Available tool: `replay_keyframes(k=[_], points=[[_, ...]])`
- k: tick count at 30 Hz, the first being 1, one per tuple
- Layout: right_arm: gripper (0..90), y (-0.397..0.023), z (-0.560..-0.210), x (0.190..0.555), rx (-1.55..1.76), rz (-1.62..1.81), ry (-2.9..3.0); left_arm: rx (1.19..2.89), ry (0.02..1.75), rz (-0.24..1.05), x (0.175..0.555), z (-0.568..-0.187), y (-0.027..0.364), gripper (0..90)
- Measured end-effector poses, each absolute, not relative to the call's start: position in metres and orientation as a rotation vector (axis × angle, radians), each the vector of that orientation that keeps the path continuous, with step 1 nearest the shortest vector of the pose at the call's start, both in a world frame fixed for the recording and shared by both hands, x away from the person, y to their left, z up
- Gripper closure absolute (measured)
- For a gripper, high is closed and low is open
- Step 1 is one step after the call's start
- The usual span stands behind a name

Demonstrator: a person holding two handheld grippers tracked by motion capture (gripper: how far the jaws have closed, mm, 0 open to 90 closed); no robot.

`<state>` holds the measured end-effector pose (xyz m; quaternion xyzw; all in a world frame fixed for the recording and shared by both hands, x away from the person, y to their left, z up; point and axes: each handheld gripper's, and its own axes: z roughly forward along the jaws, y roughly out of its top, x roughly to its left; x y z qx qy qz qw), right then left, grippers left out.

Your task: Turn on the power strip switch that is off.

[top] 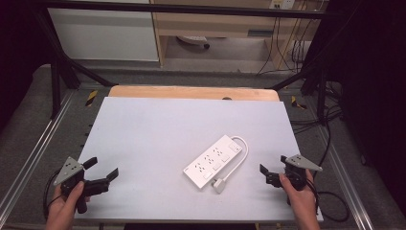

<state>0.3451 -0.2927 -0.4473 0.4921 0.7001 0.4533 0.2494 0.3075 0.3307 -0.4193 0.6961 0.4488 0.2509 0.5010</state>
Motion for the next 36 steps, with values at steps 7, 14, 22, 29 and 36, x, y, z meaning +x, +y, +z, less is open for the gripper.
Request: replay_keyframes(k=[7, 14, 22, 29, 36], points=[[5.4, -0.294, -0.447, 0.346, 1.368, 1.235, 1.914, 1.681, 1.097, 0.616, 0.307, -0.419, 0.331, 5.2], [5.3, -0.295, -0.444, 0.345, 1.359, 1.258, 1.892, 1.679, 1.096, 0.605, 0.308, -0.42, 0.332, 5.3], [4.3, -0.295, -0.438, 0.343, 1.324, 1.298, 1.86, 1.668, 1.093, 0.593, 0.308, -0.419, 0.333, 5.2], [4.7, -0.295, -0.435, 0.342, 1.322, 1.33, 1.847, 1.667, 1.096, 0.588, 0.308, -0.419, 0.332, 5.2], [4.3, -0.294, -0.434, 0.341, 1.31, 1.344, 1.845, 1.669, 1.084, 0.588, 0.308, -0.419, 0.332, 5.2]])
